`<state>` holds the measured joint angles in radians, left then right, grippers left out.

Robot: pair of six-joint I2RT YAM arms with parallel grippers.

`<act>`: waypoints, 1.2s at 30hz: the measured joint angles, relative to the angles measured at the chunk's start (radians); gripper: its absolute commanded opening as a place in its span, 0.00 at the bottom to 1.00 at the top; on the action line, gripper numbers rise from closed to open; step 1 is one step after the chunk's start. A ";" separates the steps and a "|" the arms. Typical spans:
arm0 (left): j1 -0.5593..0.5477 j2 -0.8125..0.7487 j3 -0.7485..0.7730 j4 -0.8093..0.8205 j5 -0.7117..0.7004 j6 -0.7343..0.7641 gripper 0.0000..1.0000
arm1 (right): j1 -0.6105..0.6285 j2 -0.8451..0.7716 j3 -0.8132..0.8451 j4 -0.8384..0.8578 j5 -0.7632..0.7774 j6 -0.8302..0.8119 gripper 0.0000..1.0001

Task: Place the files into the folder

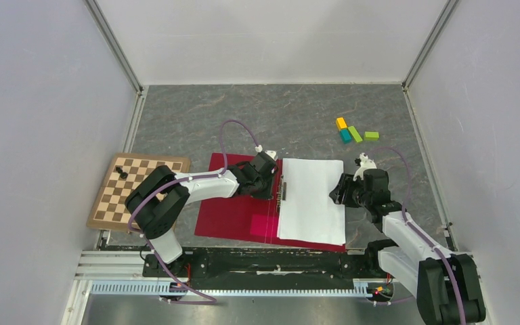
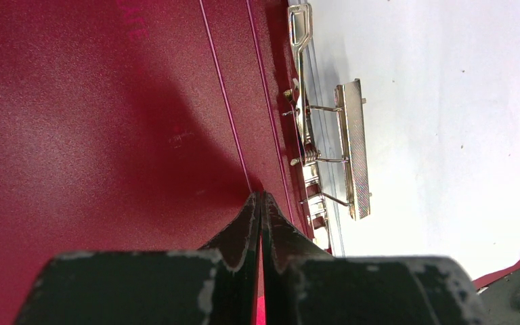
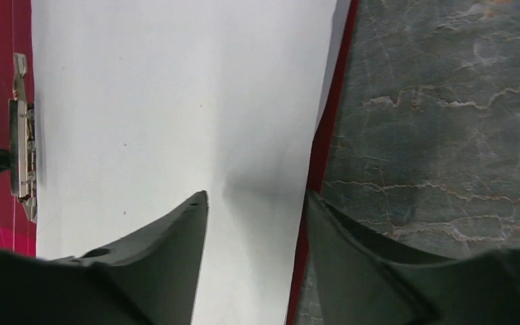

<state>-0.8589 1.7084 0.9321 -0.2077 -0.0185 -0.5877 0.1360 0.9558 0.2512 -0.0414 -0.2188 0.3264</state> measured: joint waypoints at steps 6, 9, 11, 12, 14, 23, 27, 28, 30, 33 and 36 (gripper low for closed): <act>0.000 0.000 0.000 0.000 0.001 0.000 0.06 | 0.005 -0.013 0.022 -0.042 0.072 -0.015 0.76; 0.000 0.000 0.000 0.000 0.002 0.000 0.06 | 0.005 -0.014 0.032 -0.064 0.121 -0.018 0.67; 0.000 0.000 0.000 0.000 0.002 0.000 0.06 | 0.005 -0.014 0.036 -0.080 0.145 -0.021 0.55; 0.000 0.000 0.000 0.000 0.002 0.000 0.06 | 0.006 -0.016 0.037 -0.089 0.156 -0.022 0.50; 0.000 0.000 0.000 0.000 0.002 0.000 0.06 | 0.014 -0.023 0.039 -0.112 0.176 -0.019 0.44; 0.000 0.000 0.004 0.000 0.002 0.000 0.06 | 0.112 -0.021 0.046 -0.148 0.254 0.006 0.37; 0.000 0.000 0.005 0.000 0.002 0.000 0.05 | 0.140 -0.020 0.046 -0.149 0.272 0.018 0.36; 0.000 0.000 0.005 0.000 0.002 0.000 0.06 | 0.148 -0.019 0.046 -0.148 0.276 0.021 0.36; 0.000 0.000 0.005 0.000 0.002 0.000 0.05 | 0.158 -0.015 0.048 -0.148 0.281 0.023 0.36; 0.000 0.000 0.005 0.000 0.002 0.000 0.06 | 0.171 -0.008 0.053 -0.149 0.288 0.025 0.36; 0.000 0.002 0.005 0.000 0.002 0.000 0.06 | 0.180 -0.003 0.055 -0.148 0.295 0.026 0.36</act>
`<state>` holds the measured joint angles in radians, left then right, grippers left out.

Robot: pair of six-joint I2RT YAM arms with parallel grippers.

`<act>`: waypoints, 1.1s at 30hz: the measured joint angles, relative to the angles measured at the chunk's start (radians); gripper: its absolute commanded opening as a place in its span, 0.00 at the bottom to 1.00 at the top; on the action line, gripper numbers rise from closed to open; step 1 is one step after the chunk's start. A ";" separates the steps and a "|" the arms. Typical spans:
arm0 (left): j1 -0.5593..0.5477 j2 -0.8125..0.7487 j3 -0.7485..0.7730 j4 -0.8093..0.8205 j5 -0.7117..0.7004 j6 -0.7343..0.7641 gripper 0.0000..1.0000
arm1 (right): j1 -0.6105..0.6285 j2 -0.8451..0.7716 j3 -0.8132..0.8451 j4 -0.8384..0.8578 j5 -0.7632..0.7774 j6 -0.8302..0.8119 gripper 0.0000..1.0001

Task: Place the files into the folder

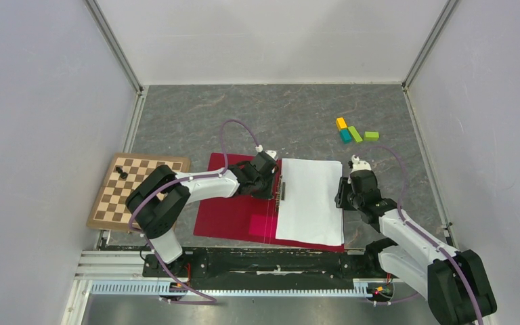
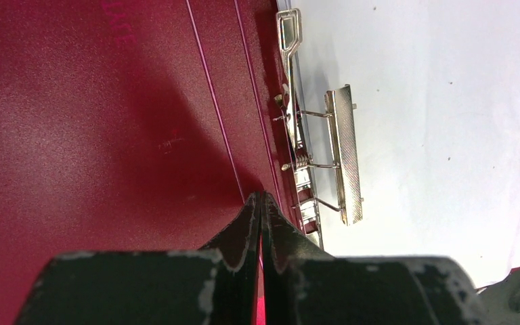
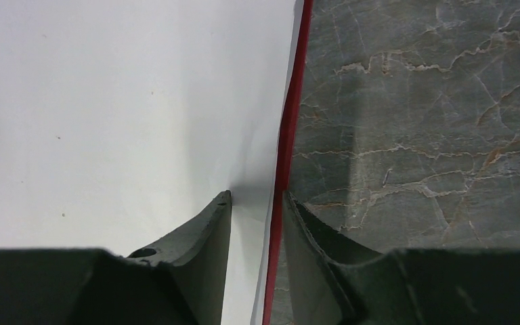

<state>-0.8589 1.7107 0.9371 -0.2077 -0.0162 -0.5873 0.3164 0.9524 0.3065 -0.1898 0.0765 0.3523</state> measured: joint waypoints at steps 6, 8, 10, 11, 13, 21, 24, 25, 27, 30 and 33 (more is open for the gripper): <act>0.000 0.008 0.004 0.001 0.001 0.000 0.05 | 0.003 0.000 0.007 -0.008 0.005 0.003 0.40; 0.000 0.009 0.005 0.002 0.001 0.000 0.05 | 0.003 0.000 0.015 -0.015 0.010 0.004 0.44; 0.000 0.009 0.005 0.002 0.001 0.000 0.05 | 0.003 -0.002 0.025 -0.018 0.014 0.003 0.47; 0.000 0.009 0.005 0.002 0.001 0.000 0.05 | 0.003 -0.003 0.029 -0.019 0.016 0.005 0.48; 0.000 0.009 0.005 0.002 0.001 0.000 0.05 | 0.003 -0.007 0.036 -0.022 0.019 0.004 0.49; 0.000 0.009 0.005 0.002 0.001 0.000 0.05 | 0.005 0.008 0.068 -0.022 0.035 0.001 0.43; 0.000 0.009 0.005 0.002 0.001 0.000 0.05 | 0.005 0.039 0.079 -0.022 0.039 -0.005 0.40; 0.000 0.009 0.005 0.002 0.001 0.000 0.05 | 0.005 0.045 0.082 -0.022 0.039 -0.005 0.39; 0.000 0.009 0.005 0.002 0.002 0.000 0.05 | 0.005 0.057 0.086 -0.021 0.038 -0.005 0.38; 0.000 0.009 0.005 0.002 0.001 0.000 0.05 | 0.005 0.069 0.087 -0.019 0.037 -0.004 0.38; 0.000 0.009 0.005 0.002 0.002 0.000 0.05 | 0.005 0.075 0.087 -0.014 0.035 -0.004 0.38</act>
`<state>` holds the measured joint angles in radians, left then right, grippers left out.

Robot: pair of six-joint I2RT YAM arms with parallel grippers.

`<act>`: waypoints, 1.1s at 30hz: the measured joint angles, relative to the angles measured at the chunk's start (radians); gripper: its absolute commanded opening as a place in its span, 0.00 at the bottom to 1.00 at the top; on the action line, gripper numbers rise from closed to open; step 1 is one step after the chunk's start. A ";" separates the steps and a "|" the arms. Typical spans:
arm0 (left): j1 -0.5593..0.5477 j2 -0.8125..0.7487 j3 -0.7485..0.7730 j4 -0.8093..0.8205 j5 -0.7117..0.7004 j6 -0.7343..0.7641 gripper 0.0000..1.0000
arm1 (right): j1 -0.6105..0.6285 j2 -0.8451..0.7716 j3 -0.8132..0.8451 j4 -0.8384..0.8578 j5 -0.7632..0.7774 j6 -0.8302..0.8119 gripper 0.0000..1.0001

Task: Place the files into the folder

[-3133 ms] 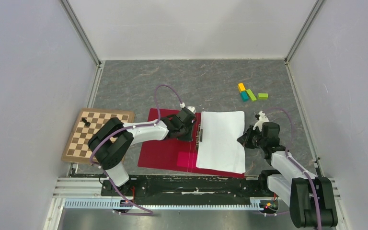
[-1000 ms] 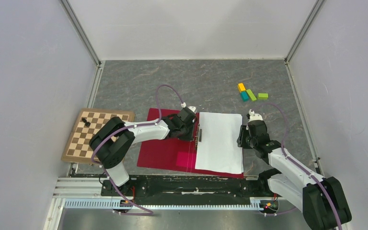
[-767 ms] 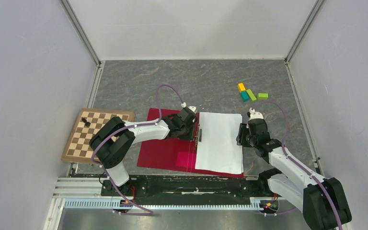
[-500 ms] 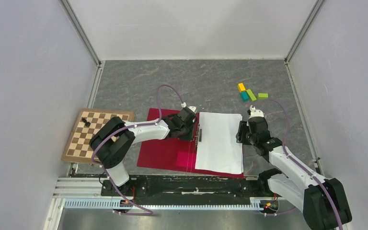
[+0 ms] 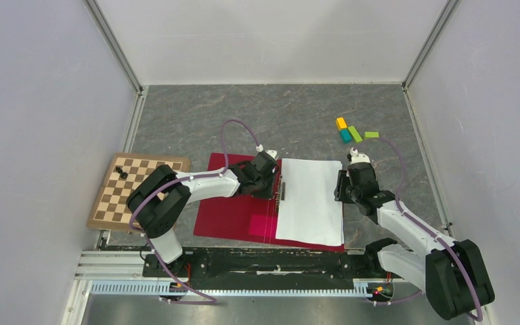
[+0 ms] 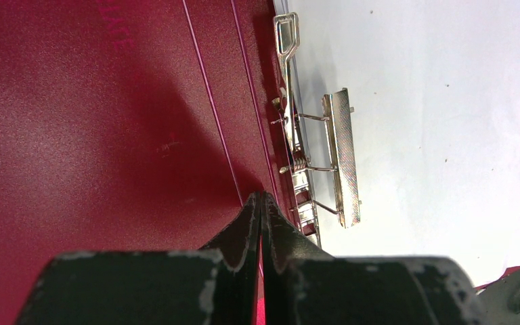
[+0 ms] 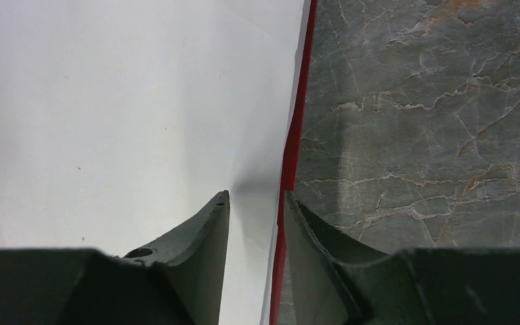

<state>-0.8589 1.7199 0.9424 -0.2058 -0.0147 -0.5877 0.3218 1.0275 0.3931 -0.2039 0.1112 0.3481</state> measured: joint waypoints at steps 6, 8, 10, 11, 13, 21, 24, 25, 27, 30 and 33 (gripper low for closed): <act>0.000 0.001 0.000 0.003 0.000 0.000 0.05 | 0.002 0.002 0.000 0.013 -0.009 0.001 0.38; 0.000 0.002 0.000 0.006 0.000 0.000 0.05 | 0.002 0.003 0.000 0.018 -0.014 0.002 0.38; 0.000 0.002 0.000 0.006 0.000 0.000 0.05 | 0.002 0.007 0.000 0.023 -0.020 0.003 0.38; 0.000 0.002 0.000 0.007 0.000 0.000 0.05 | 0.003 0.010 0.000 0.024 -0.021 0.003 0.38; 0.000 0.002 0.000 0.007 0.000 0.000 0.05 | 0.004 0.015 0.000 0.024 -0.024 0.003 0.43; 0.000 0.003 0.000 0.012 0.000 0.000 0.05 | 0.004 0.015 0.000 0.026 -0.024 0.003 0.48; 0.000 0.004 0.000 0.015 0.000 0.000 0.05 | 0.004 0.015 0.000 0.026 -0.024 0.003 0.48; 0.000 0.005 0.000 0.016 0.000 0.000 0.05 | 0.004 0.015 0.000 0.026 -0.024 0.004 0.48; 0.000 0.005 0.000 0.019 0.000 0.000 0.05 | 0.004 0.015 0.000 0.027 -0.024 0.004 0.48; 0.000 0.005 0.000 0.020 0.000 0.000 0.05 | 0.004 0.017 0.000 0.031 -0.028 0.004 0.49; 0.000 0.005 0.000 0.020 0.000 0.000 0.05 | 0.004 0.023 0.000 0.035 -0.032 0.005 0.50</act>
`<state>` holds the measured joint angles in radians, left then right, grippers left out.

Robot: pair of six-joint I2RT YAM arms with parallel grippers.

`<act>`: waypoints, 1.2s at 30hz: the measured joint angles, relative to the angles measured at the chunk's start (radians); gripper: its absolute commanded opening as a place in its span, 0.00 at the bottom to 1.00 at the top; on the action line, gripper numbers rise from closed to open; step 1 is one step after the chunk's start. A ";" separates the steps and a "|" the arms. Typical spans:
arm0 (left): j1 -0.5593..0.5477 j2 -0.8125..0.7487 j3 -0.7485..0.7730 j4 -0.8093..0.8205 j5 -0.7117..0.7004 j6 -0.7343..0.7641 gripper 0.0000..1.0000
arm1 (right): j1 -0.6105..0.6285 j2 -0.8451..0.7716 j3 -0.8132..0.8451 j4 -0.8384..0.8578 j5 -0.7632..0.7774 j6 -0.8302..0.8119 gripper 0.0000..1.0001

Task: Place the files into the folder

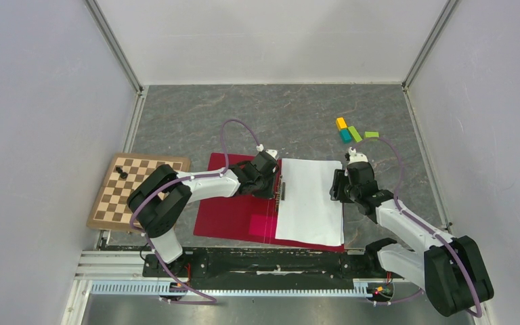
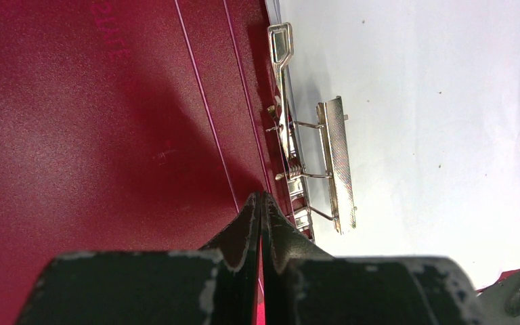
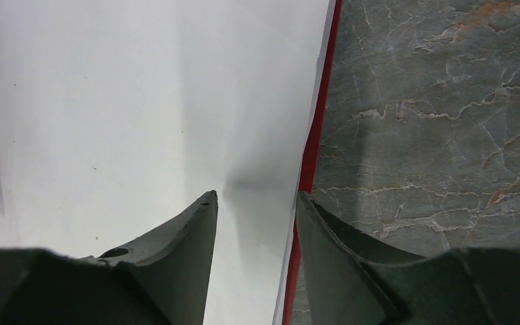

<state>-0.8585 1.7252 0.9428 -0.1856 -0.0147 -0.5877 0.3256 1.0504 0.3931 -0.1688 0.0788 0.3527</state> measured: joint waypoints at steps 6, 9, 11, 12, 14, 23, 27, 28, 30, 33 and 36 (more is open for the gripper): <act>0.000 0.000 0.000 0.000 0.000 0.000 0.05 | 0.000 0.008 0.000 0.009 -0.018 0.006 0.52; 0.000 0.000 0.000 0.000 0.000 0.000 0.05 | 0.000 0.009 0.000 0.015 -0.026 0.008 0.52; 0.000 0.000 0.000 0.000 0.000 0.000 0.05 | 0.000 0.009 0.000 0.019 -0.032 0.013 0.52; 0.000 0.000 0.000 0.000 0.000 0.000 0.05 | 0.000 0.009 0.000 0.021 -0.035 0.014 0.52; 0.000 0.000 0.000 0.000 0.002 0.000 0.05 | 0.000 0.009 -0.001 0.024 -0.041 0.018 0.52; 0.000 0.000 0.000 0.000 0.023 0.000 0.05 | 0.000 0.009 -0.001 0.023 -0.029 0.021 0.65; 0.000 0.000 0.000 0.000 0.024 0.000 0.06 | 0.000 -0.007 -0.001 0.005 -0.008 0.014 0.73; 0.001 0.000 0.000 -0.001 0.024 0.000 0.06 | 0.000 -0.014 -0.001 -0.002 -0.002 0.013 0.73; 0.003 0.000 0.000 -0.002 0.024 0.000 0.06 | 0.000 -0.031 -0.001 -0.021 0.009 0.011 0.73; 0.005 -0.002 0.000 -0.005 0.024 0.000 0.07 | 0.000 -0.058 0.000 -0.052 0.019 0.003 0.70; 0.007 -0.017 0.000 -0.014 0.024 0.000 0.09 | 0.007 -0.089 0.014 -0.090 0.024 -0.003 0.57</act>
<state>-0.8516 1.7084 0.9428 -0.2001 0.0090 -0.5877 0.3328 0.9619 0.4072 -0.2588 0.1028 0.3492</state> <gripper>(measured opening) 0.070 0.673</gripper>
